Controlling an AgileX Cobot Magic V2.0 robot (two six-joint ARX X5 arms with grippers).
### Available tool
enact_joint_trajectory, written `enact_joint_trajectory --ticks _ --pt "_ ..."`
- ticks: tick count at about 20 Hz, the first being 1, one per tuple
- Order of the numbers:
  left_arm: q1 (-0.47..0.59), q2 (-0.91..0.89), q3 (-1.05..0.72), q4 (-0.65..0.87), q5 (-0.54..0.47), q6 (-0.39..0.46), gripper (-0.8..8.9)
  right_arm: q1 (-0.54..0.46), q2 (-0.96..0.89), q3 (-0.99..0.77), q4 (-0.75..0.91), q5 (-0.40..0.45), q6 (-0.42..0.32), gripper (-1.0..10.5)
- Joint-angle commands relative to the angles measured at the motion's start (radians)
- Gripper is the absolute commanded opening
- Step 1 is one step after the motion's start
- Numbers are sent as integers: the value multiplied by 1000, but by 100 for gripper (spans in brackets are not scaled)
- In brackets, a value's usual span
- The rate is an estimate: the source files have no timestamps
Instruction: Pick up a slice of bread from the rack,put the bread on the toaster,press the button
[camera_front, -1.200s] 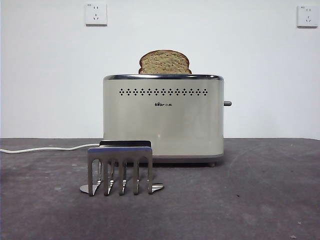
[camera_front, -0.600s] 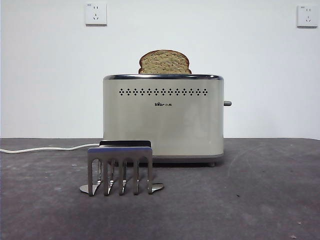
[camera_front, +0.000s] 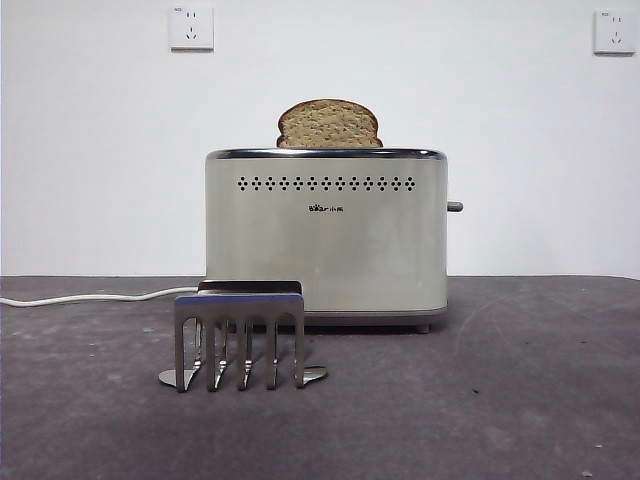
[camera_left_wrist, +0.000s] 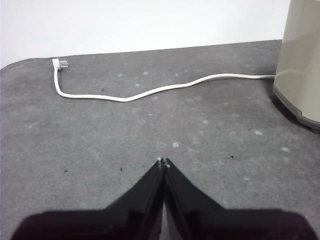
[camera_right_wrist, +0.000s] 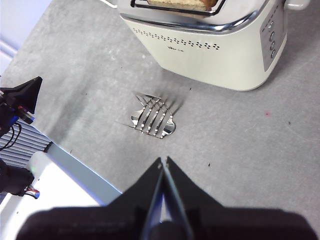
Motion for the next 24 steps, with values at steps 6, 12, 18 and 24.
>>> enact_joint_trajectory --ticks 6,12,18,24 --pt "2 -3 -14 3 -3 -7 -4 0 0 -7 4 3 -5 1" --pt "2 -3 -14 3 -3 -7 -4 0 0 -7 5 7 -6 1" --pt "2 -3 -14 3 -3 -7 -4 -15 -217 -81 262 163 -24 1" --pt "2 -3 -14 3 -3 -7 -4 -43 -520 -483 721 370 103 1"
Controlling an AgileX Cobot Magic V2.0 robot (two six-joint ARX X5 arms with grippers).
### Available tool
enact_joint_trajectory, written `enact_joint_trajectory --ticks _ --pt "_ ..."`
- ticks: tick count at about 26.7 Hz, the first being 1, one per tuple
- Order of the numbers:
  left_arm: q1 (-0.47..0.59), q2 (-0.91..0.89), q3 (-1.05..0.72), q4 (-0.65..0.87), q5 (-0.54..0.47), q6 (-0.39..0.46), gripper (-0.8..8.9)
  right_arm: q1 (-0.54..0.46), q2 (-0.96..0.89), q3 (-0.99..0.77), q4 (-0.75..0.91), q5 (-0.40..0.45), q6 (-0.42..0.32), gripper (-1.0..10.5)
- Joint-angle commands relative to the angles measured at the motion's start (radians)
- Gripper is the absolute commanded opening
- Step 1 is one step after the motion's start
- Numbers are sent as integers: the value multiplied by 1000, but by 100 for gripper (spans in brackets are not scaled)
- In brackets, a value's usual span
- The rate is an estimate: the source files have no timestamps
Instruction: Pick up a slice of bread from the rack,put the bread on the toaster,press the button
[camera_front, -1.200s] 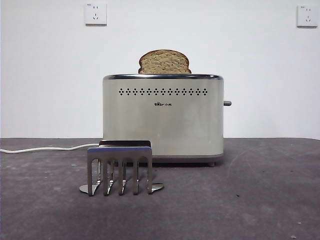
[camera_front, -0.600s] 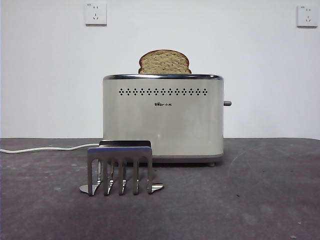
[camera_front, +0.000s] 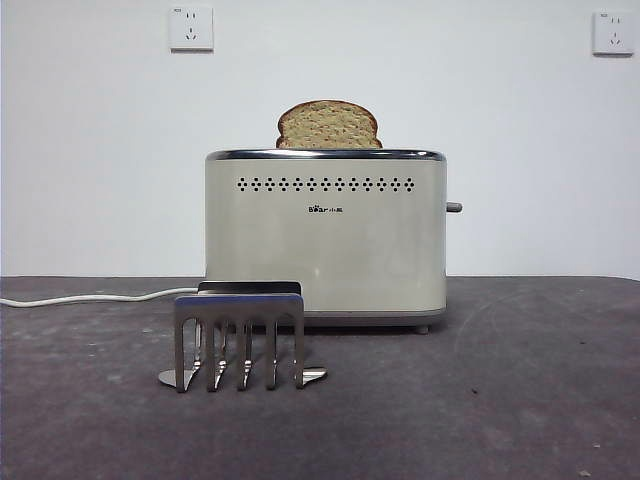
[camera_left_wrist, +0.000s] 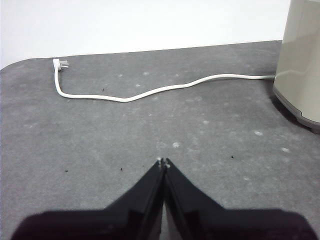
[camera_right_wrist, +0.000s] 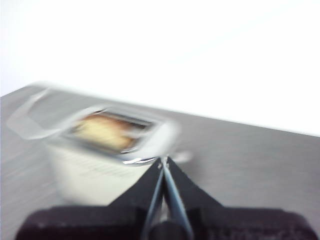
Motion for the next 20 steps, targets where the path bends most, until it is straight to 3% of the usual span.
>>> enact_joint_trajectory --ticks 1,6,14,20 --pt "2 -3 -14 3 -2 -6 -4 -6 -88 -198 132 53 75 1" --pt "2 -3 -14 3 -2 -6 -4 -6 -224 -451 293 163 111 1" --pt "2 -3 -14 3 -2 -6 -4 -6 -387 -701 366 274 148 1" --pt "2 -3 -14 3 -2 -6 -4 -6 -475 -837 366 278 158 1"
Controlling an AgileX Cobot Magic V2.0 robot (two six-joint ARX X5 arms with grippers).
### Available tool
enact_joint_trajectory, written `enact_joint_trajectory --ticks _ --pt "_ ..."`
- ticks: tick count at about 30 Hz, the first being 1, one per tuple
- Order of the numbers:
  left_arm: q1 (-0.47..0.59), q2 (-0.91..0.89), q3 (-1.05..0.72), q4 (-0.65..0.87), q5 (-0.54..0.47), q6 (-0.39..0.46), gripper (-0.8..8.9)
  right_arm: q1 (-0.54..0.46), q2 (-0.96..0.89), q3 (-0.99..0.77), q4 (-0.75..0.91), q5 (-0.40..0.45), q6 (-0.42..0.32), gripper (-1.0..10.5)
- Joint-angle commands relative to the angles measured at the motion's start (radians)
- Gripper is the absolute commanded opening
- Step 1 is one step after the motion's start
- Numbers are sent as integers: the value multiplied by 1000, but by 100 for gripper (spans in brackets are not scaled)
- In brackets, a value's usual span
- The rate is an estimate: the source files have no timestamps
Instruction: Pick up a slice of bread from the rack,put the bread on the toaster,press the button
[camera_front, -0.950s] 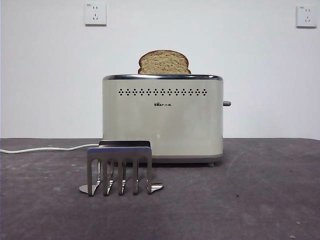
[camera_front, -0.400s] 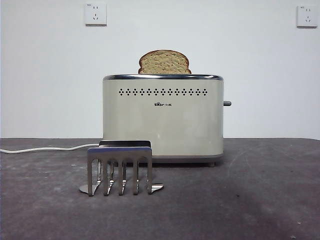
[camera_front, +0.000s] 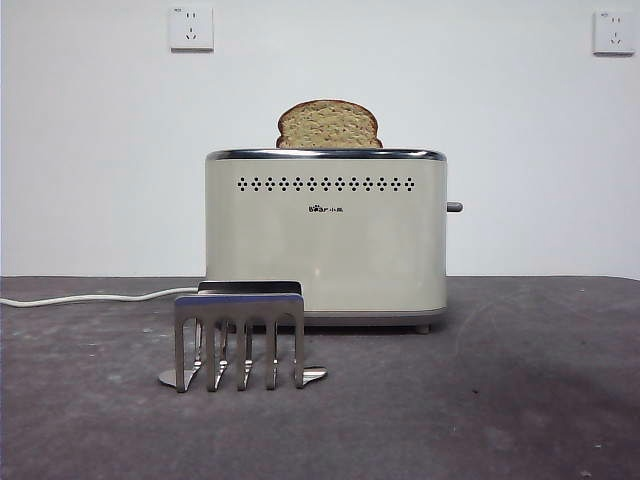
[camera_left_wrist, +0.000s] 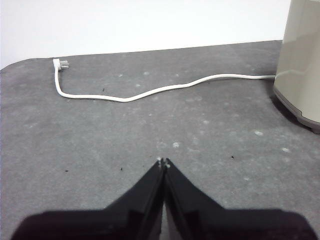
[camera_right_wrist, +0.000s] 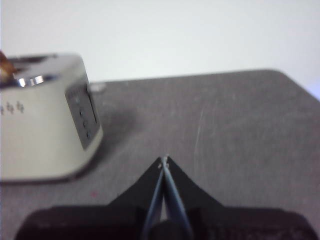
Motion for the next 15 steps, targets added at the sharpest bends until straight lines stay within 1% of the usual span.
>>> enact_joint_trajectory --ticks 1,4,7,12,15 --pt "2 -3 -14 3 -1 -6 -4 0 -27 -56 6 2 26 1" --pt "2 -3 -14 3 -1 -6 -4 0 -55 -97 5 2 58 1" --pt "2 -3 -14 3 -1 -6 -4 0 -81 -125 5 2 67 1" --pt "2 -3 -14 3 -1 -6 -4 0 -95 -126 -42 1 66 1" --pt "2 -3 -14 3 -2 -6 -4 0 -95 -126 -40 -2 83 1"
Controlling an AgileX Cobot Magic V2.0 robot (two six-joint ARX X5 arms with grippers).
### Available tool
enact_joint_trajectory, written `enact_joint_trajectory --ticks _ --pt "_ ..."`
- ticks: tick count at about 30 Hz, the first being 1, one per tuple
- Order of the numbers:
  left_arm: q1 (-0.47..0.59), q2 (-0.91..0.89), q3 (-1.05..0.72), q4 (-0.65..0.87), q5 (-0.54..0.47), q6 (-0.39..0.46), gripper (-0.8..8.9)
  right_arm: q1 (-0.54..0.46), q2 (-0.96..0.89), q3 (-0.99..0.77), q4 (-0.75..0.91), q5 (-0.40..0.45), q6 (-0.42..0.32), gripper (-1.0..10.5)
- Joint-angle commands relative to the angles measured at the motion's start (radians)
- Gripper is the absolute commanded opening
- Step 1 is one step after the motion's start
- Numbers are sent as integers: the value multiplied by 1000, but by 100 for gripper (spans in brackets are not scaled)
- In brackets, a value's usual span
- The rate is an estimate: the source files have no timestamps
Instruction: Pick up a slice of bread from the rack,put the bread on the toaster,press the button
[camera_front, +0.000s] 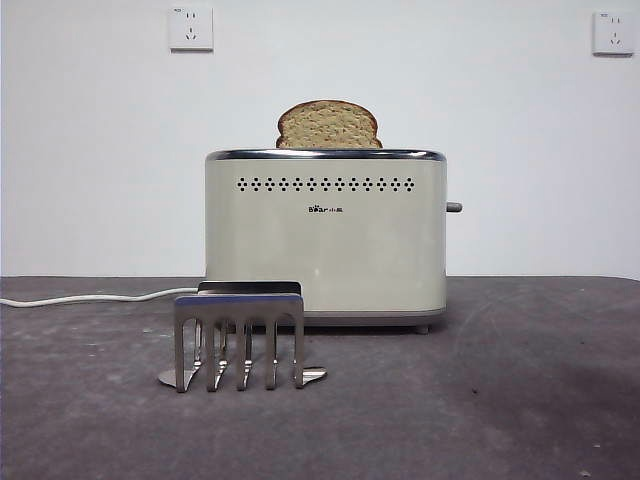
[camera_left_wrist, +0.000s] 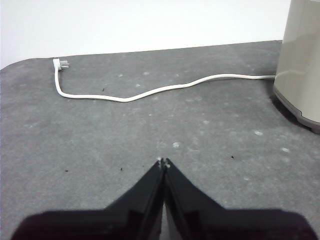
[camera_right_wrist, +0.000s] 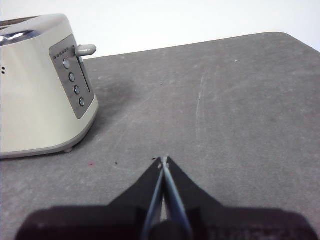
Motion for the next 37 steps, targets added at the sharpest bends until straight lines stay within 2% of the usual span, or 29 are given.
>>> enact_joint_trajectory --ticks 1,37 --pt "2 -3 -14 3 -1 -6 -4 0 -3 -11 -9 -1 23 1" --pt "2 -3 -14 3 -1 -6 -4 1 15 -10 -9 -1 23 1"
